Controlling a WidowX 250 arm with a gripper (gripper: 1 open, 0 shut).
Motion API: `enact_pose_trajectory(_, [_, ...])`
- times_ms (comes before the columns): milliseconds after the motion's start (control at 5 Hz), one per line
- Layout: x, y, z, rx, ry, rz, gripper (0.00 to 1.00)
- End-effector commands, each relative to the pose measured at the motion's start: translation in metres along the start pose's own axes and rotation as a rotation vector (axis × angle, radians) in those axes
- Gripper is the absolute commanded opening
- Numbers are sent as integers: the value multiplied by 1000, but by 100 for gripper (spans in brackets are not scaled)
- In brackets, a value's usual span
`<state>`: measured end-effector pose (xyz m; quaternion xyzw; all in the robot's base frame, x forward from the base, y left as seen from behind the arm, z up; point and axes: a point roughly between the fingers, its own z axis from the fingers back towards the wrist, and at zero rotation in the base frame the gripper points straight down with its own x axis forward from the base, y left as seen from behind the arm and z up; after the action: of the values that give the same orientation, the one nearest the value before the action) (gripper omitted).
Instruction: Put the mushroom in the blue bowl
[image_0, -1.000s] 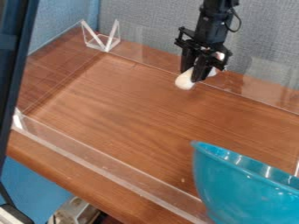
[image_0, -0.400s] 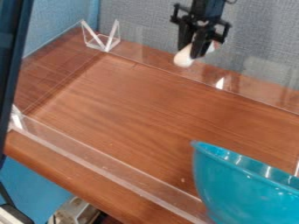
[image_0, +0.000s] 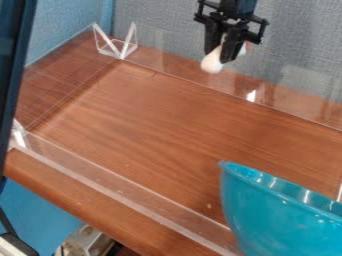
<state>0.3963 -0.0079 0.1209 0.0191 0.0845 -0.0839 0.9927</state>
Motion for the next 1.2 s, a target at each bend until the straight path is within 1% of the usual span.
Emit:
enact_pose_trajectory(0, [-8, -10, 56, 14, -150, 32, 0])
enact_pose_trajectory(400, [-5, -8, 71, 13, -162, 69, 0])
enact_pose_trajectory(800, [-8, -7, 74, 9, -166, 85, 0])
enact_pose_trajectory(1000, [-12, 6, 81, 13, -170, 16, 0])
